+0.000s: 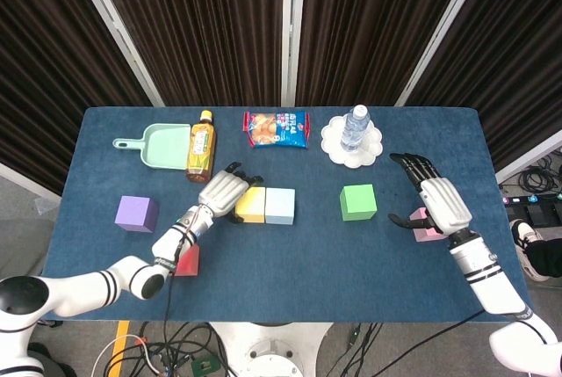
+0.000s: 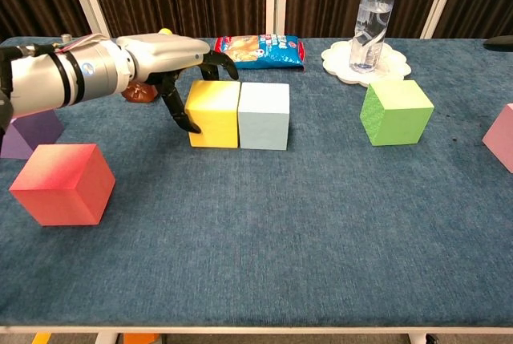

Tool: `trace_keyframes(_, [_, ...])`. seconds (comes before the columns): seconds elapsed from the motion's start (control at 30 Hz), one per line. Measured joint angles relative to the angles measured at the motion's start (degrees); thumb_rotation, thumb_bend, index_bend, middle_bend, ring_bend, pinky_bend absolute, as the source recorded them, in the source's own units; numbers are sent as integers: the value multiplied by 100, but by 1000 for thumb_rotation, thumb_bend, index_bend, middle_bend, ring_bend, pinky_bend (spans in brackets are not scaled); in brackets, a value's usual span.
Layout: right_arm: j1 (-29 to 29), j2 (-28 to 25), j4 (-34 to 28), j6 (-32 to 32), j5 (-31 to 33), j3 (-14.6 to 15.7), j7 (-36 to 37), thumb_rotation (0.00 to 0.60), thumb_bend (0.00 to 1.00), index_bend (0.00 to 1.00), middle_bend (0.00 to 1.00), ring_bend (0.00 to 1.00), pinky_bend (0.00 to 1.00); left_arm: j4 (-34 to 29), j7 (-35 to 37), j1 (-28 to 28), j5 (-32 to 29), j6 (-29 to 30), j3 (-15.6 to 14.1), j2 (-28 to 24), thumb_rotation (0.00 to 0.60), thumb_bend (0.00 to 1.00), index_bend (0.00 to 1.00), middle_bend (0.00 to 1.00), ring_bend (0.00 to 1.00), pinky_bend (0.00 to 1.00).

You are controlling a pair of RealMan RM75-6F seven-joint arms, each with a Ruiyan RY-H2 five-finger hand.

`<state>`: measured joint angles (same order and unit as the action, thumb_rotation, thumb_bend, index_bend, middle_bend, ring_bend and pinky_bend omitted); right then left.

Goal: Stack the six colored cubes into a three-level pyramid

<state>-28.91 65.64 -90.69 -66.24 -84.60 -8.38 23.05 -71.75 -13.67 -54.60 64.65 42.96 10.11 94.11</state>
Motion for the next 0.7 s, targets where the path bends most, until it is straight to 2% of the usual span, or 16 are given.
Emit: trace_keyframes(0.7, [36,6,56,-19,7,3,51,600,119,0,78,0,0,83,-101,-87,-80,-25,-4,121,600,126,185,365,248,105])
